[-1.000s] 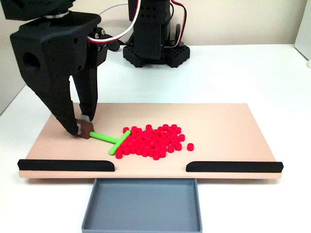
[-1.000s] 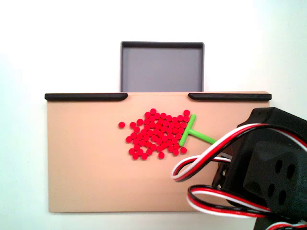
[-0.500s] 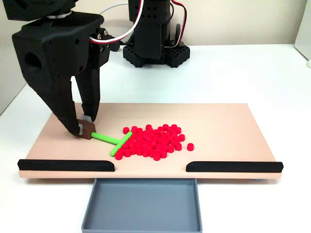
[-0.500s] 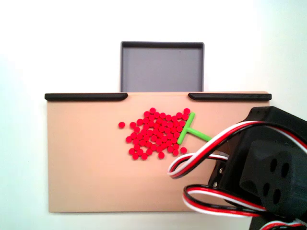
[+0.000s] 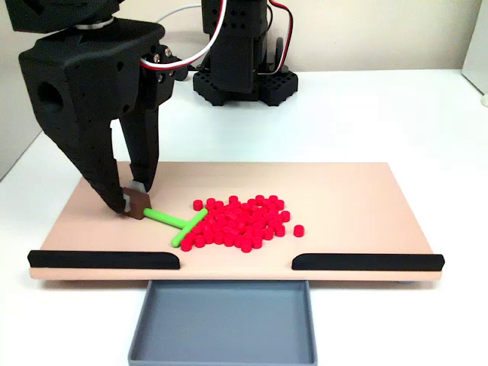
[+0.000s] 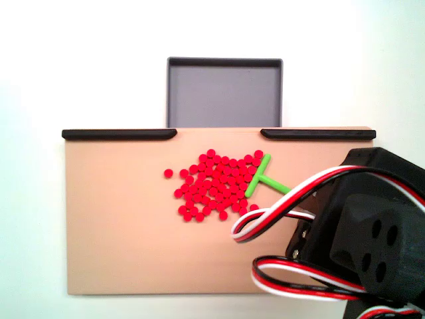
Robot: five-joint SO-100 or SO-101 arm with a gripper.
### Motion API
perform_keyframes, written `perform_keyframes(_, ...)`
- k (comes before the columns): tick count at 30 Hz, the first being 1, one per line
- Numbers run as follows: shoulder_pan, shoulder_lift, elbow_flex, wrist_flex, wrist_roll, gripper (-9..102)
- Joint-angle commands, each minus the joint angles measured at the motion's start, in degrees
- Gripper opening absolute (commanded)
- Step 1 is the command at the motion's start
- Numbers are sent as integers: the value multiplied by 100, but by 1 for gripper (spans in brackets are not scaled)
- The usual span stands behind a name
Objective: Push granules from right to the grey container
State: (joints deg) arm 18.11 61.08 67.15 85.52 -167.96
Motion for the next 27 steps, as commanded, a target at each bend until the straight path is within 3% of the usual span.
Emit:
perform_keyframes(1, -79, 185, 0, 18, 70, 0)
perform_keyframes(27, -193, 176, 0, -18, 422, 0)
